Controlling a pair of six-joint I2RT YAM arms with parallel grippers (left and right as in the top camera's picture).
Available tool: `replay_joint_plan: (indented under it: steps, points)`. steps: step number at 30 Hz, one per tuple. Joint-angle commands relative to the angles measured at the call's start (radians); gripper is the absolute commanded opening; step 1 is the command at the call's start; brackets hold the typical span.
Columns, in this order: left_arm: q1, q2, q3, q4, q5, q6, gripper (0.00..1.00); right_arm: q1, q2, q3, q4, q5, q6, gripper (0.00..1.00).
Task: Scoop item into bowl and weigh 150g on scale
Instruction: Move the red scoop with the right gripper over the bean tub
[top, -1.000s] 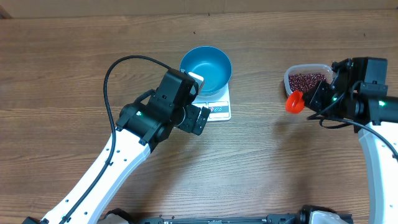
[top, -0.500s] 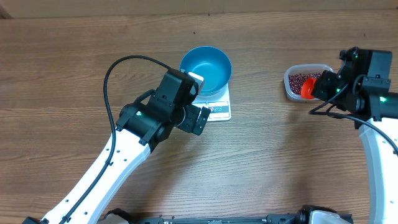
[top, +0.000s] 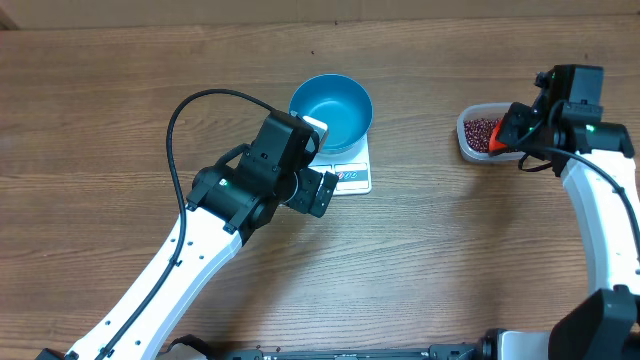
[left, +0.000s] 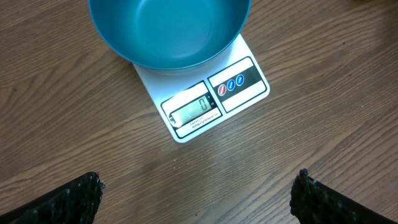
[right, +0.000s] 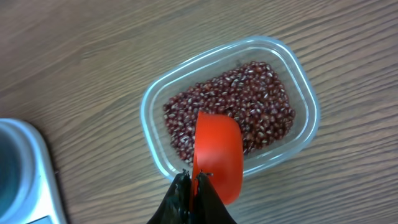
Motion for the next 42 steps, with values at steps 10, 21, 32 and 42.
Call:
replay_joint_plan:
  steps: [10, 21, 32, 42]
  points:
    - [-0.002, 0.004, 0.012, 0.000, 0.004, 0.022, 0.99, -0.003, 0.022, 0.020, 0.099, 0.133, -0.181, 0.04]
    - [-0.002, 0.004, 0.013, 0.000, 0.004, 0.022, 0.99, -0.003, 0.027, 0.011, 0.104, 0.134, -0.219, 0.04]
    - [-0.002, 0.004, 0.012, 0.000, 0.004, 0.022, 1.00, -0.003, 0.107, 0.011, 0.104, 0.133, -0.244, 0.04]
    - [-0.002, 0.004, 0.012, 0.000, 0.004, 0.022, 0.99, -0.003, 0.183, 0.011, 0.115, 0.133, -0.245, 0.04]
